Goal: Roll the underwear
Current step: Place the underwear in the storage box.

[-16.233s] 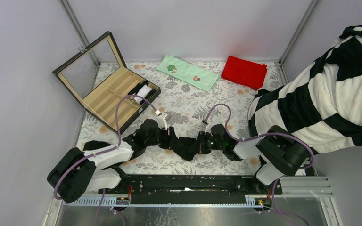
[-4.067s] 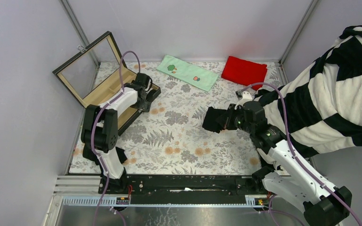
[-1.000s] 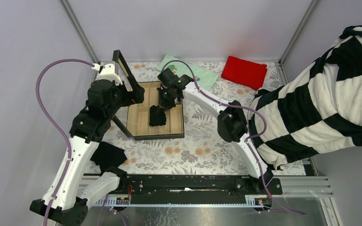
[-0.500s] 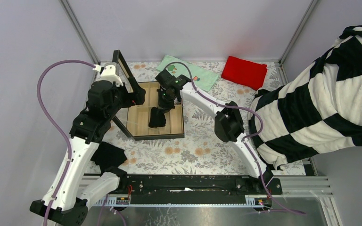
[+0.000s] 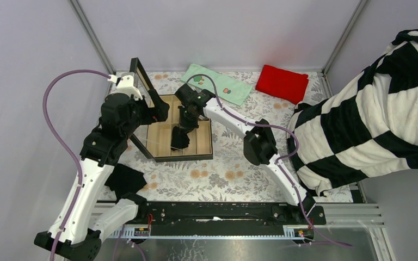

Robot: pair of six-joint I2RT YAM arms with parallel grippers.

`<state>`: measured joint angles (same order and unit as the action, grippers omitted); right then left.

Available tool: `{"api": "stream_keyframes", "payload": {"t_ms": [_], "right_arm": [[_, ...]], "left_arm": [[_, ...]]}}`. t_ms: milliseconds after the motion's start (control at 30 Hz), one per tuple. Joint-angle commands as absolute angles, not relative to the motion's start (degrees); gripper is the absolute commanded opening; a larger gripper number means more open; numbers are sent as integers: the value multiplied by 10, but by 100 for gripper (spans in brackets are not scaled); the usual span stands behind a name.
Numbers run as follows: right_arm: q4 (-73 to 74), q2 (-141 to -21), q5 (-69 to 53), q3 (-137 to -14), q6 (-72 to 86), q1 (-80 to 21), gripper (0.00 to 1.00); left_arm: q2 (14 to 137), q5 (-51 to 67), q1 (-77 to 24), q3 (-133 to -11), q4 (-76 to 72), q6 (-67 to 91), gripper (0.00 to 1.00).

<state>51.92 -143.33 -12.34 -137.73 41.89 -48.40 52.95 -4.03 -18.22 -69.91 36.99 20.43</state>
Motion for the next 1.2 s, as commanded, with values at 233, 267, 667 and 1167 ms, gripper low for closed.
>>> {"api": "stream_keyframes", "payload": {"t_ms": [233, 267, 667, 1167], "right_arm": [[516, -1469, -89, -1405, 434, -506, 0], [513, -1471, -89, -1405, 435, -507, 0], [481, -1462, -68, -1384, 437, -515, 25], [472, -1409, -45, -1372, 425, -511, 58]], "left_arm": [[519, -30, -178, -688, 369, 207, 99], [519, -29, -178, -687, 370, 207, 99], [521, -27, -177, -685, 372, 206, 99], [522, -26, -177, -696, 378, 204, 99]]}}
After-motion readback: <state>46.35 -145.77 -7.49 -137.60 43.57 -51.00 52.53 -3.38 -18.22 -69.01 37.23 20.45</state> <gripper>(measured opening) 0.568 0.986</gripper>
